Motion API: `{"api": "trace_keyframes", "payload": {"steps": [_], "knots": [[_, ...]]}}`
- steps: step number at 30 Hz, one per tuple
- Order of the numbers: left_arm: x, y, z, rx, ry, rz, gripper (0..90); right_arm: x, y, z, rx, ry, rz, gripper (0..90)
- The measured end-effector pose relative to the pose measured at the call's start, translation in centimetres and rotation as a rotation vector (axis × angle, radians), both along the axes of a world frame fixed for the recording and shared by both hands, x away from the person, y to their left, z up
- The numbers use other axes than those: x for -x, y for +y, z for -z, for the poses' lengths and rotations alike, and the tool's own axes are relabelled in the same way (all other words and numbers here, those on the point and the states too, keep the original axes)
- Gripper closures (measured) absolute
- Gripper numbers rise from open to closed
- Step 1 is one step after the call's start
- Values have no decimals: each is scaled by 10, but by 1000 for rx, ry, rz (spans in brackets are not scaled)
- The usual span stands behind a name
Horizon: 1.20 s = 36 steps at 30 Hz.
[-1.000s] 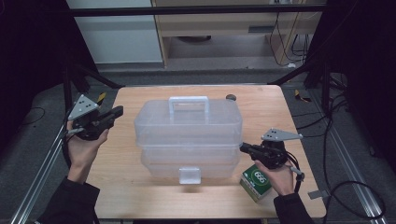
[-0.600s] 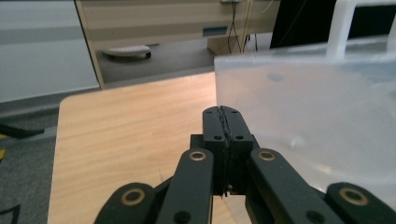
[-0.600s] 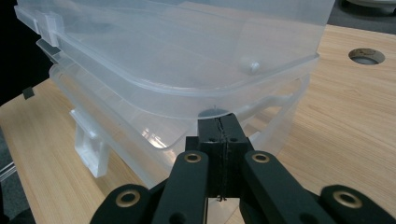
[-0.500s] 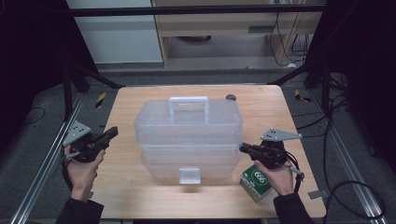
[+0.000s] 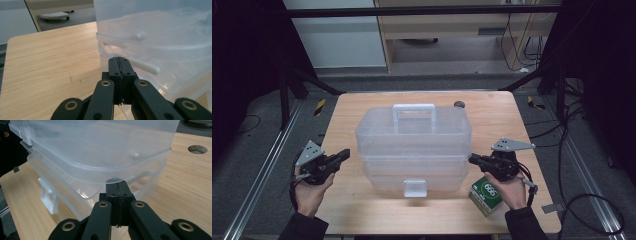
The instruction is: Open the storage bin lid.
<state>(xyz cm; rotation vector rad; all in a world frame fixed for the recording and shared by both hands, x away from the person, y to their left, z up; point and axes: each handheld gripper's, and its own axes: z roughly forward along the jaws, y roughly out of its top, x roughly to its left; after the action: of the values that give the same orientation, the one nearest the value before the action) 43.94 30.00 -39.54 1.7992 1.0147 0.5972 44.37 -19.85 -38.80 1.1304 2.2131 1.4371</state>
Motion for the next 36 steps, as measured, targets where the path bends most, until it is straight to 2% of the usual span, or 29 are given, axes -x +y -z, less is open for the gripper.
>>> {"api": "trace_keyframes", "payload": {"steps": [6, 10, 15, 23, 29, 36], "knots": [[2, -6, 7, -7, 12, 53, 895, 0, 0, 0, 0, 0, 0, 900], [4, -12, 5, -5, 6, 84, 895, 0, 0, 0, -2, -1, 0, 900], [7, -18, -2, 17, -16, 122, 895, 0, 0, -1, 0, -4, 4, 900], [4, -22, -6, 37, -22, 122, 895, -3, 0, -3, -17, -14, 10, 900], [0, -24, -12, 40, -41, 107, 895, -7, -1, -8, -38, -30, 16, 900], [-6, -27, -17, 55, -45, 93, 895, -13, -1, -13, -48, -37, 20, 900]]}}
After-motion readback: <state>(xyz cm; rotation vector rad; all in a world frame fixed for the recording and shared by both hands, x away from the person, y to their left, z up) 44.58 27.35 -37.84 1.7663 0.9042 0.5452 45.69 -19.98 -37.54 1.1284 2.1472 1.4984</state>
